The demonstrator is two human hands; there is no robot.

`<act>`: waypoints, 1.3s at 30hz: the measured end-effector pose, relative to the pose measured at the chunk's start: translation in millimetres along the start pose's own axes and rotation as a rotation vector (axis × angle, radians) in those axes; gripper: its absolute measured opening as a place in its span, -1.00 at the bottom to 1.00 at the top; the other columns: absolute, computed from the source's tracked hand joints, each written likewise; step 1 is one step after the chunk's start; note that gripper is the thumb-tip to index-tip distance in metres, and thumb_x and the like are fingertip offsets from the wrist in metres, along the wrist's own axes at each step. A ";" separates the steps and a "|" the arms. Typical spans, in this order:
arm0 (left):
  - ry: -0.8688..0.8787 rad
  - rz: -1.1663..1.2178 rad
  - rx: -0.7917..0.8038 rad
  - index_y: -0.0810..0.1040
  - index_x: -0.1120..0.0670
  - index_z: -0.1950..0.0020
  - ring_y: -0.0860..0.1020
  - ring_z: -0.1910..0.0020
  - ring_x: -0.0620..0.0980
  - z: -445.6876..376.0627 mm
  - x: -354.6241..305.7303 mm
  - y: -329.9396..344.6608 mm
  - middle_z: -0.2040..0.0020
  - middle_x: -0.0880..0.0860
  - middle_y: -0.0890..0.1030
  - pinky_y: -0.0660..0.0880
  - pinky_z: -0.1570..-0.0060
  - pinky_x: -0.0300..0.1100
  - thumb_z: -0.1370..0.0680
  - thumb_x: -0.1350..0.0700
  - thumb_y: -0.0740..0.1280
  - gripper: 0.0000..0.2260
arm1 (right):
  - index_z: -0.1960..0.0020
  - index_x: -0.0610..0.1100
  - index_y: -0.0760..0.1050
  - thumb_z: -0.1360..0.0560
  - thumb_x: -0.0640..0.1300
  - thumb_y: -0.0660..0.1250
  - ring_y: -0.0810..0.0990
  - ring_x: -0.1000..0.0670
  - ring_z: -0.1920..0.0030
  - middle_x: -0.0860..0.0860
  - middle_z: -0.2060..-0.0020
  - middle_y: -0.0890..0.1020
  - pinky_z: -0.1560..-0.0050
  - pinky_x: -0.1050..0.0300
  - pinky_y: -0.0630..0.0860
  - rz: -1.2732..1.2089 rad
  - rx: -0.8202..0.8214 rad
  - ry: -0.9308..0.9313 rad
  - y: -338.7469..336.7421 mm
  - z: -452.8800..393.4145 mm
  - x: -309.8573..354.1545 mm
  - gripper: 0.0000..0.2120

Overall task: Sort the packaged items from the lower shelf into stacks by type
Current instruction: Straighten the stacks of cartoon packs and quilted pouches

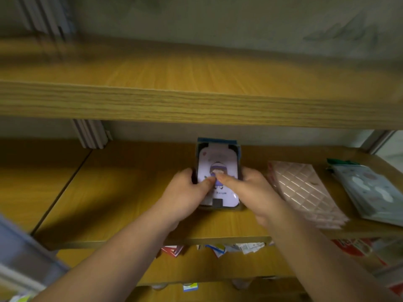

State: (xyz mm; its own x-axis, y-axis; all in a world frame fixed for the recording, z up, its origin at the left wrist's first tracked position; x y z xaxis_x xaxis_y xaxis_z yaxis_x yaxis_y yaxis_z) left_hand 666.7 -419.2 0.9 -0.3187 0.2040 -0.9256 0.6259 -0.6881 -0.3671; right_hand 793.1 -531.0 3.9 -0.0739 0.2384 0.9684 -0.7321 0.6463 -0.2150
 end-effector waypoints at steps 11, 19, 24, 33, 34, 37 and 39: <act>0.077 -0.390 -0.241 0.56 0.10 -0.26 0.51 -0.13 0.20 -7.0 -10.5 2.3 0.03 -0.01 0.52 0.49 -0.15 0.03 -0.48 -0.07 0.44 -0.58 | -0.27 -0.06 0.52 -0.36 0.44 0.30 0.58 0.00 -0.06 -0.04 -0.17 0.62 0.08 0.16 0.50 0.531 0.036 0.093 -20.5 -11.1 14.3 -0.29; 0.409 -0.611 -0.246 0.42 0.09 -0.46 0.37 -0.35 0.08 24.5 -60.7 94.3 -0.37 0.09 0.49 0.29 -0.36 -0.08 -0.47 -0.21 0.22 -0.37 | -0.18 -0.03 0.59 -0.34 0.36 0.20 0.59 -0.13 -0.14 -0.05 -0.07 0.65 -0.17 -0.10 0.52 0.690 -0.252 -0.045 -152.2 22.8 7.5 -0.38; 0.131 -0.603 0.103 0.21 -0.03 -0.54 0.29 -0.47 0.10 21.5 -59.0 168.2 -0.53 0.05 0.29 0.26 -0.41 -0.10 -0.49 -0.35 0.14 -0.30 | -0.40 0.08 0.36 -0.38 0.38 0.24 0.50 -0.12 -0.29 -0.02 -0.33 0.52 -0.22 -0.09 0.46 0.669 -0.187 0.132 -195.6 31.1 -30.0 -0.32; -0.206 0.282 -0.010 0.54 -0.32 -0.18 0.66 0.06 -0.15 22.1 -74.3 209.9 0.07 -0.17 0.70 0.52 0.12 -0.32 -0.38 -0.01 0.47 -0.59 | -0.26 0.10 0.40 -0.38 0.32 0.31 0.60 -0.02 -0.06 0.07 -0.10 0.60 -0.07 -0.11 0.59 0.637 -0.017 0.033 -216.1 23.5 -53.3 -0.47; -0.278 0.386 -0.050 0.54 -0.09 -0.29 0.68 0.02 0.00 17.7 -73.8 208.9 0.03 -0.01 0.72 0.54 0.03 -0.15 -0.39 0.05 0.49 -0.53 | -0.26 0.12 0.41 -0.39 0.31 0.32 0.60 -0.02 -0.05 0.07 -0.10 0.60 -0.07 -0.10 0.59 0.605 0.005 0.023 -216.6 22.5 -53.9 -0.49; -0.443 0.529 -0.126 0.53 0.28 -0.26 0.65 0.08 0.15 6.9 -79.8 197.0 0.02 0.22 0.68 0.52 0.20 -0.11 -0.47 0.18 0.47 -0.60 | -0.28 0.10 0.42 -0.38 0.28 0.34 0.61 -0.03 -0.05 0.07 -0.11 0.59 -0.07 -0.10 0.59 0.532 0.055 0.019 -217.5 19.1 -55.7 -0.48; -0.511 0.557 -0.081 0.60 0.25 -0.20 0.68 0.09 0.14 1.6 -87.1 193.0 0.00 0.20 0.71 0.57 0.24 -0.13 -0.51 0.17 0.44 -0.70 | -0.17 0.18 0.47 -0.40 0.21 0.37 0.63 0.04 0.02 0.16 -0.02 0.63 0.01 -0.04 0.61 0.408 0.065 0.042 -221.1 15.0 -59.6 -0.63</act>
State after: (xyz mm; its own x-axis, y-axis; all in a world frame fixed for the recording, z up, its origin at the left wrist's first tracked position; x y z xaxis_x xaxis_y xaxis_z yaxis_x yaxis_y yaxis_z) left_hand 814.1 -570.9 10.8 -0.2182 -0.5201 -0.8258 0.8351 -0.5374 0.1178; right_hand 949.2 -698.9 -4.4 -0.3399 0.4960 0.7990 -0.6897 0.4461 -0.5703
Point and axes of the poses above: each hand's wrist, its own z-axis away from the middle knuckle, its own y-axis out of the palm, x = y × z, the point moved 2 cm from there along -z, towards the middle knuckle
